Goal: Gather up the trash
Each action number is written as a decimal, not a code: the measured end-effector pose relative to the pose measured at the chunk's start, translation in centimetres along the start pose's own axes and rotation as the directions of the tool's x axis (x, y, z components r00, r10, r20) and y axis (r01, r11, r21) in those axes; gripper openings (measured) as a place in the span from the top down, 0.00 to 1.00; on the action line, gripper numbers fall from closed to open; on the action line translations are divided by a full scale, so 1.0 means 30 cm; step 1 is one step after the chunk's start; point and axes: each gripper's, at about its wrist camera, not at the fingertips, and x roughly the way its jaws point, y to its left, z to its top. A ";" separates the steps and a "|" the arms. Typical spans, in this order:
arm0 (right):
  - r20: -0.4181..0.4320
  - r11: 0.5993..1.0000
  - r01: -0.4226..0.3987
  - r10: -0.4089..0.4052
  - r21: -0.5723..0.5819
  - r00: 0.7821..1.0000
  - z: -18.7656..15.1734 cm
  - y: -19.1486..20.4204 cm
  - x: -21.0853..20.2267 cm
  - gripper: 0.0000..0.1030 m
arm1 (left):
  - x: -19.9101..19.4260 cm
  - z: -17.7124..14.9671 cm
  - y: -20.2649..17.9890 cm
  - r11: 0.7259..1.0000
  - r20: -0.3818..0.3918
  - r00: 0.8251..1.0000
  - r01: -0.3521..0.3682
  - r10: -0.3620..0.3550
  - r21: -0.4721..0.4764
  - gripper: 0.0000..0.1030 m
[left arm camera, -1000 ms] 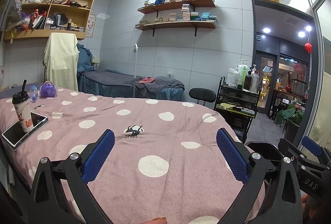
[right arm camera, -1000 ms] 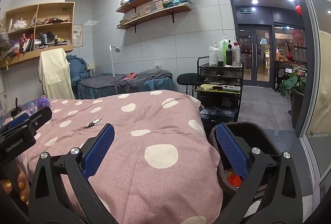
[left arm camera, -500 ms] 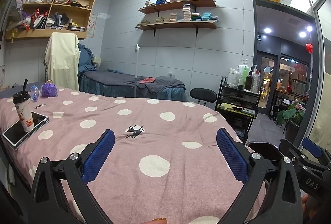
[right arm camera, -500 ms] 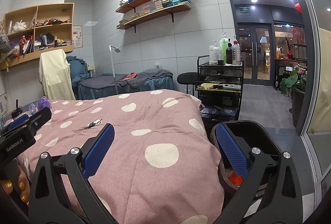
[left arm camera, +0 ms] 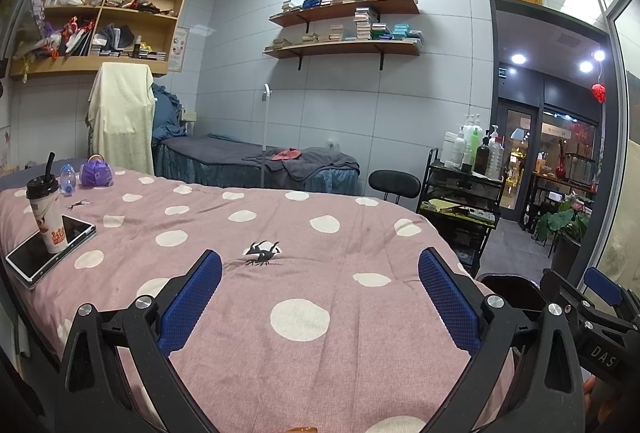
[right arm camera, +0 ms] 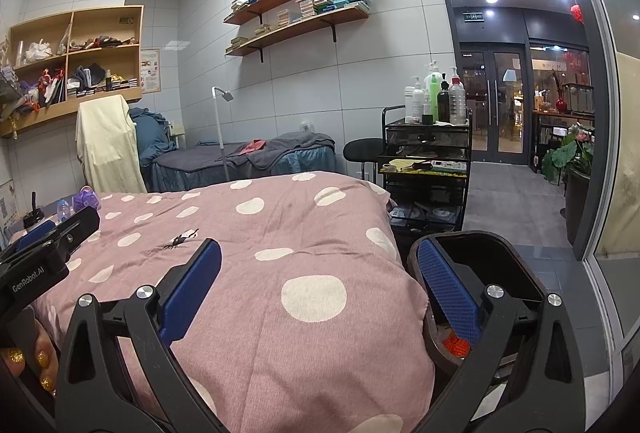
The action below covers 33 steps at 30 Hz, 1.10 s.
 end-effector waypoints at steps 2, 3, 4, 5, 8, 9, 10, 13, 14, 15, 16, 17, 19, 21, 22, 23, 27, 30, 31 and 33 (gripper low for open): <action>0.001 1.000 0.000 0.000 0.001 1.000 0.000 0.000 0.000 0.06 | -0.001 -0.001 0.000 1.000 -0.001 1.000 0.002 -0.002 -0.001 0.06; 0.002 1.000 0.000 0.000 0.001 1.000 -0.001 0.002 0.000 0.06 | -0.002 0.000 0.001 1.000 0.000 1.000 0.002 -0.002 -0.002 0.06; 0.001 1.000 0.001 -0.001 0.000 1.000 -0.002 0.002 0.000 0.06 | -0.002 0.000 0.001 1.000 0.001 1.000 0.003 -0.003 -0.002 0.06; 0.000 1.000 0.000 0.000 0.001 1.000 0.000 -0.001 0.000 0.06 | -0.002 0.000 -0.001 1.000 0.000 1.000 0.001 -0.001 -0.001 0.06; -0.001 1.000 0.000 0.000 0.004 1.000 -0.003 0.000 0.000 0.06 | -0.002 0.000 -0.001 1.000 0.000 1.000 0.001 -0.001 -0.001 0.06; -0.001 1.000 0.000 0.000 0.004 1.000 -0.004 0.002 0.000 0.06 | -0.002 0.000 0.000 1.000 -0.001 1.000 0.002 -0.002 -0.002 0.06; -0.002 1.000 0.000 0.000 0.005 1.000 -0.007 0.006 0.000 0.06 | -0.003 -0.001 0.000 1.000 -0.002 1.000 0.001 -0.001 -0.002 0.06; -0.002 1.000 -0.001 0.001 0.007 1.000 -0.007 0.004 0.001 0.06 | -0.004 -0.001 0.001 1.000 0.000 1.000 0.001 -0.001 -0.001 0.06; -0.002 1.000 -0.001 0.001 0.006 1.000 -0.006 0.004 0.001 0.06 | -0.003 -0.001 0.000 1.000 -0.001 1.000 0.000 0.000 -0.001 0.06; -0.003 1.000 -0.001 0.001 0.006 1.000 -0.008 0.007 0.001 0.06 | -0.003 0.000 0.000 1.000 -0.001 1.000 0.001 -0.001 -0.002 0.06; -0.003 1.000 -0.001 0.001 0.007 1.000 -0.008 0.006 0.001 0.06 | -0.003 0.000 0.000 1.000 -0.001 1.000 0.002 -0.002 -0.002 0.06; -0.003 1.000 -0.002 0.002 0.007 1.000 -0.006 0.004 0.001 0.06 | -0.003 0.000 0.000 1.000 0.000 1.000 0.001 -0.001 -0.002 0.06; -0.003 1.000 -0.001 0.001 0.007 1.000 -0.006 0.005 0.001 0.06 | -0.003 0.000 0.003 1.000 -0.001 1.000 0.001 -0.001 -0.003 0.06; -0.005 1.000 0.000 0.000 0.008 1.000 -0.009 0.005 0.002 0.06 | -0.002 0.000 0.003 1.000 -0.002 1.000 0.002 -0.002 -0.003 0.06; -0.005 1.000 0.000 0.000 0.011 1.000 -0.011 0.006 0.001 0.06 | -0.002 0.000 0.002 1.000 -0.003 1.000 0.001 -0.001 -0.002 0.06; -0.006 1.000 -0.001 0.001 0.013 1.000 -0.012 0.005 0.004 0.06 | -0.002 0.000 0.001 1.000 -0.002 1.000 0.002 -0.002 -0.002 0.06; -0.008 1.000 0.000 0.001 0.016 1.000 -0.016 0.010 0.006 0.06 | -0.002 0.000 0.002 1.000 -0.002 1.000 0.002 -0.002 0.000 0.06; -0.011 1.000 -0.001 0.001 0.015 1.000 -0.018 0.013 0.010 0.06 | -0.003 0.001 0.000 1.000 -0.003 1.000 0.003 -0.003 -0.002 0.06; -0.012 1.000 -0.001 0.001 0.016 1.000 -0.019 0.015 0.012 0.06 | -0.005 -0.003 0.001 1.000 -0.003 1.000 0.004 -0.004 -0.002 0.06; -0.012 1.000 -0.001 0.001 0.017 1.000 -0.018 0.014 0.012 0.06 | -0.008 -0.007 0.003 1.000 -0.001 1.000 0.004 -0.004 0.002 0.06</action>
